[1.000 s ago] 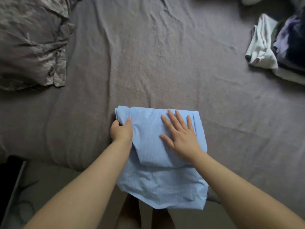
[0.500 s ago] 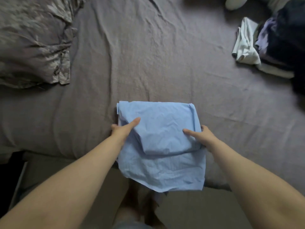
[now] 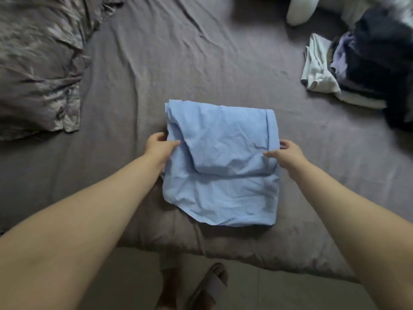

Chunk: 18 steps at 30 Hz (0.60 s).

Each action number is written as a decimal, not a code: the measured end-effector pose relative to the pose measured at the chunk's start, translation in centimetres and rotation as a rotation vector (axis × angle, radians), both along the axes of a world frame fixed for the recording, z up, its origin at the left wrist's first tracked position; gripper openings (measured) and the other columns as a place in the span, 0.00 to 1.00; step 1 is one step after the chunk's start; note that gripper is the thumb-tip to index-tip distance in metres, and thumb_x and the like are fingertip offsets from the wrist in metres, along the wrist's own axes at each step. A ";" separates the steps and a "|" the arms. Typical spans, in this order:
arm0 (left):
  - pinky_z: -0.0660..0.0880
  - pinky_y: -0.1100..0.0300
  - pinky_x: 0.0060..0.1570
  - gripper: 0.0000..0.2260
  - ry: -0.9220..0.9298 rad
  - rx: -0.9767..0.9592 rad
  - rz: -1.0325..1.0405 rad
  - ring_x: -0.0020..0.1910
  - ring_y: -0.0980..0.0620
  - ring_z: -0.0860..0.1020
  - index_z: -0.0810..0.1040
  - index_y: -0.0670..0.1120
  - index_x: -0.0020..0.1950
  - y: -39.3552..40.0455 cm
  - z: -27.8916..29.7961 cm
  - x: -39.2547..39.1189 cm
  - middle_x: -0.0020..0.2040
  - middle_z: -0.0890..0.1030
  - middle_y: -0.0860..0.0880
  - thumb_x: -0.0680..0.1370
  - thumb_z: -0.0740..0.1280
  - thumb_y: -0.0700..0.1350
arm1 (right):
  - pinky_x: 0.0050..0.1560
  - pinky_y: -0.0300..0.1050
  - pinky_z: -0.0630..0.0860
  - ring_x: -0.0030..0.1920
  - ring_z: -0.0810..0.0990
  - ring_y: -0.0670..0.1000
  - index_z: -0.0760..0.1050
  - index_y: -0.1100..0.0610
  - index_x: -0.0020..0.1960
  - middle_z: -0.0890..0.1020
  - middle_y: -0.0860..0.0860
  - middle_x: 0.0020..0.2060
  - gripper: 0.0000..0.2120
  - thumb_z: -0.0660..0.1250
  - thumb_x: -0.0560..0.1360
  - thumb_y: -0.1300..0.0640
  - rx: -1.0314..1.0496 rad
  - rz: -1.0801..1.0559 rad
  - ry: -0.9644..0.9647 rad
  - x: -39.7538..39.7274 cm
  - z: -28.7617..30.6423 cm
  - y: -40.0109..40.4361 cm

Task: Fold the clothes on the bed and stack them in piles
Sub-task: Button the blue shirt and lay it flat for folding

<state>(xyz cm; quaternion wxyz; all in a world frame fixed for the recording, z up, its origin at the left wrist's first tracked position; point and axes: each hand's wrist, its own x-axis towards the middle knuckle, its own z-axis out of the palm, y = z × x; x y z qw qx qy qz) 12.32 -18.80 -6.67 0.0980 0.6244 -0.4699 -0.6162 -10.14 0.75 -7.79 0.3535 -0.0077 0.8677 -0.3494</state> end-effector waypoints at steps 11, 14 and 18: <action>0.45 0.40 0.74 0.54 -0.613 -0.668 -1.205 0.78 0.47 0.47 0.48 0.46 0.79 -8.5 -3.6 -9.2 0.79 0.51 0.47 0.65 0.73 0.66 | 0.72 0.49 0.61 0.74 0.62 0.55 0.56 0.55 0.77 0.63 0.54 0.74 0.50 0.80 0.64 0.52 0.336 0.809 0.302 -5.9 -0.5 -10.0; 0.53 0.39 0.72 0.46 -0.734 -0.686 -1.268 0.72 0.42 0.63 0.63 0.44 0.72 -8.4 -4.6 -10.2 0.71 0.67 0.42 0.63 0.75 0.65 | 0.73 0.54 0.57 0.72 0.65 0.57 0.60 0.53 0.75 0.68 0.54 0.72 0.48 0.80 0.62 0.46 0.540 0.904 0.279 -5.9 -2.5 -11.2; 0.60 0.49 0.60 0.15 -0.585 -1.086 -1.092 0.54 0.42 0.74 0.74 0.46 0.49 -6.6 -3.5 -9.3 0.51 0.77 0.43 0.70 0.72 0.53 | 0.59 0.48 0.62 0.57 0.76 0.58 0.76 0.53 0.48 0.77 0.54 0.45 0.12 0.73 0.66 0.53 0.495 0.966 0.622 -4.5 -0.8 -10.7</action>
